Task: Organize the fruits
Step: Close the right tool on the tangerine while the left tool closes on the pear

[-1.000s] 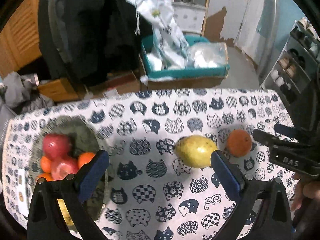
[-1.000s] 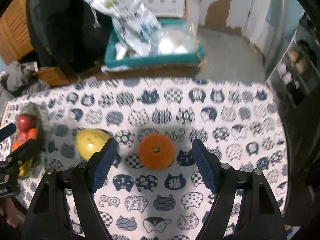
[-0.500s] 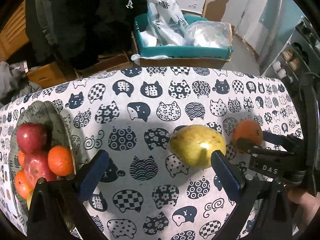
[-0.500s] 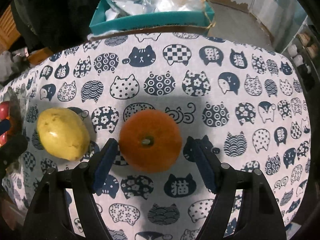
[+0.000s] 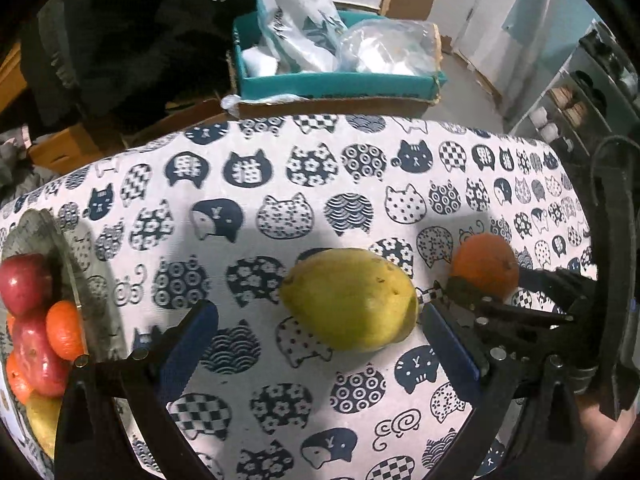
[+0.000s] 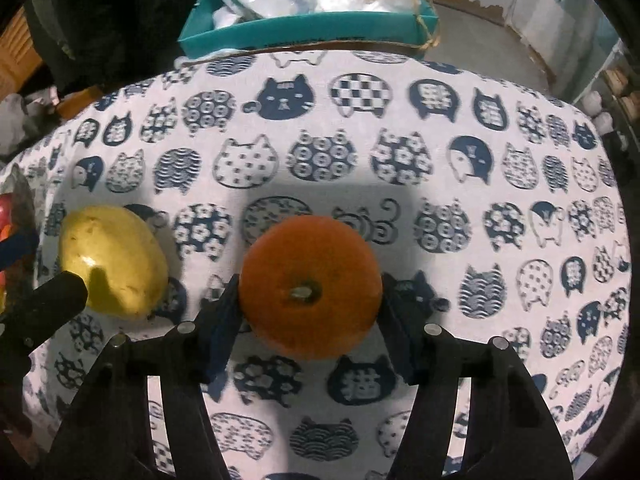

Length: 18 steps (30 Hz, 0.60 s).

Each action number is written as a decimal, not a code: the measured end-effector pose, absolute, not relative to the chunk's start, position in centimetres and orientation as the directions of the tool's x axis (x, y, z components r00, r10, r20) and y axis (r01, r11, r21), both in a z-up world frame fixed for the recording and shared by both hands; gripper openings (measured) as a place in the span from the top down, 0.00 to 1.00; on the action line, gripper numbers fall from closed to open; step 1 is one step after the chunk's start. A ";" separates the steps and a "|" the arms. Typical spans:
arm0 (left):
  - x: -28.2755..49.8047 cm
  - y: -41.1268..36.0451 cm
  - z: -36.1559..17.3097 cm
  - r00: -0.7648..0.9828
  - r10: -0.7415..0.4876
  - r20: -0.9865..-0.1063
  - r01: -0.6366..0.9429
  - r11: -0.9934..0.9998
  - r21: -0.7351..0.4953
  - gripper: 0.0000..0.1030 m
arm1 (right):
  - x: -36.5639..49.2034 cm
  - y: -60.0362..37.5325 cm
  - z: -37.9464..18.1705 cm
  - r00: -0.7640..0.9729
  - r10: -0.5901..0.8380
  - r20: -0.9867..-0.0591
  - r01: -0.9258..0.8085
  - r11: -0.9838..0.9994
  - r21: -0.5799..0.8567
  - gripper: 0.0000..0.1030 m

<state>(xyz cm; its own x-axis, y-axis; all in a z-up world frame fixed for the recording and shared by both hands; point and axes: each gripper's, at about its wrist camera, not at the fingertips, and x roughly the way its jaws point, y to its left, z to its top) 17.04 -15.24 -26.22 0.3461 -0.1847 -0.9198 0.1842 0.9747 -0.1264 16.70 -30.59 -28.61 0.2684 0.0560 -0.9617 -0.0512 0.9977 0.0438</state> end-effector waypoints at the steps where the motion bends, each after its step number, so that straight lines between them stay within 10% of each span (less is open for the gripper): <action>1: 17.0 -15.4 -26.4 0.344 -0.183 -0.921 0.189 0.974 -0.123 0.00 | 16.6 -31.0 -28.6 0.271 0.042 -0.962 -0.037 0.999 0.033 0.39; 18: 17.9 -17.9 -29.3 0.307 -0.185 -0.934 0.218 0.968 -0.120 0.05 | 15.1 -35.2 -28.1 0.298 0.049 -0.953 0.080 0.994 0.076 0.39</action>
<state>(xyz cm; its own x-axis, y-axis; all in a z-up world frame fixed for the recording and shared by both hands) 17.87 -17.90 -29.35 0.3070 -0.1851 -0.9335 0.2183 0.9685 -0.1202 15.15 -35.24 -28.14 0.2975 0.0487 -0.9535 0.0795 0.9940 0.0755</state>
